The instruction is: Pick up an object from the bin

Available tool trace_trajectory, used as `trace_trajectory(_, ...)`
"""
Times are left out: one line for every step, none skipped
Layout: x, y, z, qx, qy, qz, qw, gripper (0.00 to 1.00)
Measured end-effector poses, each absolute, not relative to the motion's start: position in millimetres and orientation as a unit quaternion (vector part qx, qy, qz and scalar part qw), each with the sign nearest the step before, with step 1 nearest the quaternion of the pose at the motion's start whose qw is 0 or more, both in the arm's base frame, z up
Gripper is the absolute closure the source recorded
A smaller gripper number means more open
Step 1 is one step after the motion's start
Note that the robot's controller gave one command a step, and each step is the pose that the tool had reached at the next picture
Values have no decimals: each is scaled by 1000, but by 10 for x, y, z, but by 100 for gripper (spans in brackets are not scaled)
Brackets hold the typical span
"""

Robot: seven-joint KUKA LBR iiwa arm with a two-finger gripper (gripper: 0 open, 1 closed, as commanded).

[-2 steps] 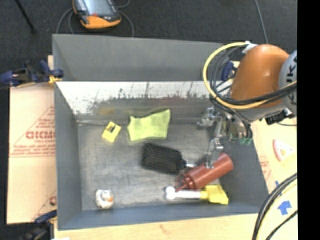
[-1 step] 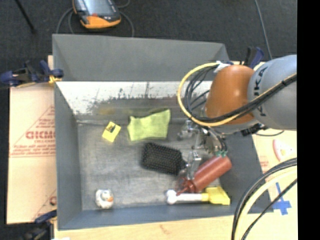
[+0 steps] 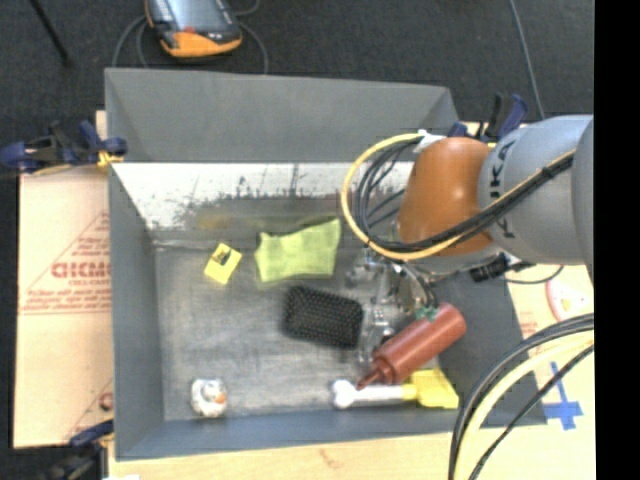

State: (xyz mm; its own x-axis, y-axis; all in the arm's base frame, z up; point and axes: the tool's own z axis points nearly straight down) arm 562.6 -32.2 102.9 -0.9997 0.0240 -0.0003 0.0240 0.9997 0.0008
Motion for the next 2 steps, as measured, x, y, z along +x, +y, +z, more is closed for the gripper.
trace_trajectory(5588,-1,1168,31,1000,1,2,0)
trace_trajectory(5499,-178,722,50,999,0,4,0)
